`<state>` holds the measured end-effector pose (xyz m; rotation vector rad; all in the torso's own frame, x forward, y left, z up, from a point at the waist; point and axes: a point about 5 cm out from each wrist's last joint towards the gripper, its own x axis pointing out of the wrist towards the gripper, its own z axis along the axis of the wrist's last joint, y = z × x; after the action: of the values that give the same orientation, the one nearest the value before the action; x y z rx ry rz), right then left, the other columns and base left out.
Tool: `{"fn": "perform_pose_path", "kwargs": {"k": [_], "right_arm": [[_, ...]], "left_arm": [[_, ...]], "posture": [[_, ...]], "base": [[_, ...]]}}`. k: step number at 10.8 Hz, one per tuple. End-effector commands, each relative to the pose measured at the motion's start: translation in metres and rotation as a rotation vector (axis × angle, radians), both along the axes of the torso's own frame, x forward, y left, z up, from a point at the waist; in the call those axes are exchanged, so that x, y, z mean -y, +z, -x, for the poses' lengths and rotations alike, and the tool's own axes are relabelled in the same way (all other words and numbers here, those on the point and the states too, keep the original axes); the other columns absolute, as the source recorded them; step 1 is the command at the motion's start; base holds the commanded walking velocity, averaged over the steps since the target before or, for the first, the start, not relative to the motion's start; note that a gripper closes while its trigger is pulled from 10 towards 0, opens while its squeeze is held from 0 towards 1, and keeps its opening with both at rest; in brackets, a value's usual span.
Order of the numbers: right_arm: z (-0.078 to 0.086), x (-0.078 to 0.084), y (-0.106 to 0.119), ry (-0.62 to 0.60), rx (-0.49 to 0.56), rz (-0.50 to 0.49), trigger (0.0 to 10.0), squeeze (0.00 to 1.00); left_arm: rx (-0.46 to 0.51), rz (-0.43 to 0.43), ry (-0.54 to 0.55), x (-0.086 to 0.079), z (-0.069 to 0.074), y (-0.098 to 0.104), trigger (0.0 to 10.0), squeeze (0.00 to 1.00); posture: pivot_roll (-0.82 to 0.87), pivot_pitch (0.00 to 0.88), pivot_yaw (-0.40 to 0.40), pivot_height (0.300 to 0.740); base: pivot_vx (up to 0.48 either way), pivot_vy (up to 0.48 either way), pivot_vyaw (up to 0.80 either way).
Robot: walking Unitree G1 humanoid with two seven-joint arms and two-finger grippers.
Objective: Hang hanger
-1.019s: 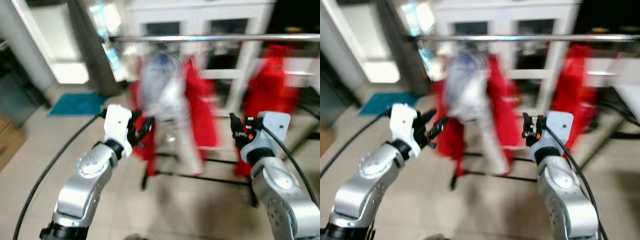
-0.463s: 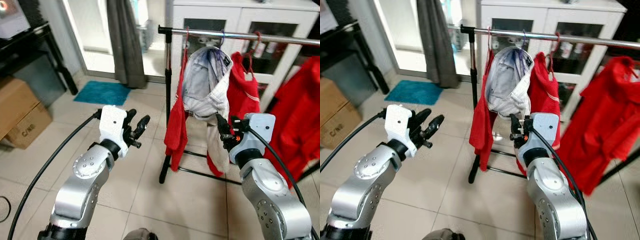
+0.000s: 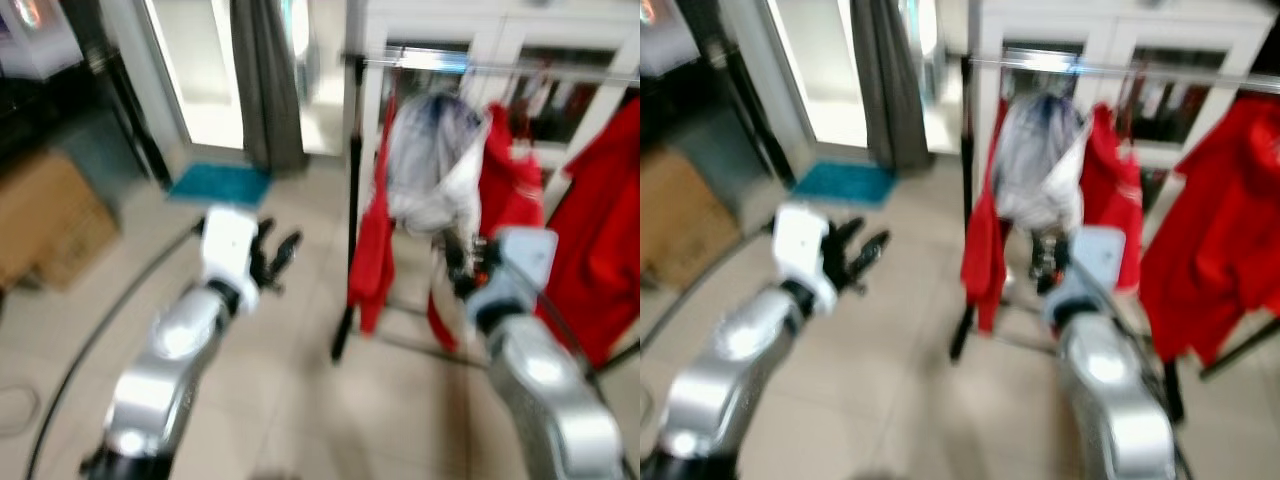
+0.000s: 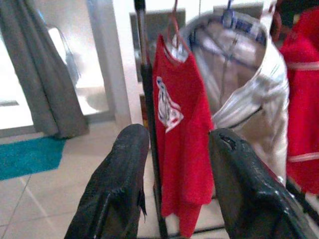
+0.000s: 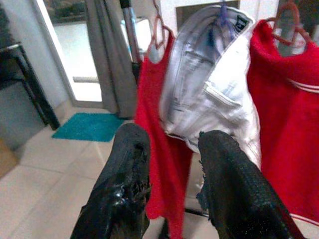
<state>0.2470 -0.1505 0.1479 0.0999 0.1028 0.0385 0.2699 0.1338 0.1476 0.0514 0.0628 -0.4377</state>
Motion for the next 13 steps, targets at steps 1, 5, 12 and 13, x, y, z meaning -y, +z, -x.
{"fn": "perform_pose_path", "kwargs": {"k": [1,5,12,13], "right_arm": [[0.0,0.008,0.002,-0.03,0.012,0.017,10.0,0.0],[-0.003,0.01,0.004,-0.04,0.027,0.021,10.0,0.0],[-0.009,0.014,0.017,-0.019,0.09,0.077,10.0,0.0],[-0.011,0.015,0.02,0.002,0.105,0.089,10.0,0.0]], "left_arm": [[0.019,0.002,-0.018,0.006,-0.002,0.005,10.0,0.0],[0.021,0.006,-0.022,0.006,-0.002,0.004,10.0,0.0],[0.024,-0.001,-0.06,0.01,0.0,0.004,10.0,0.0],[0.024,-0.003,-0.066,0.011,0.0,0.003,10.0,0.0]], "posture": [[0.04,0.0,0.067,0.723],[0.04,0.0,0.056,0.723],[0.03,0.0,0.059,0.723],[0.03,0.0,0.057,0.723]], "base": [[0.319,0.0,0.0],[0.34,0.0,0.0],[0.347,0.0,0.0],[0.345,0.0,0.0]]}}
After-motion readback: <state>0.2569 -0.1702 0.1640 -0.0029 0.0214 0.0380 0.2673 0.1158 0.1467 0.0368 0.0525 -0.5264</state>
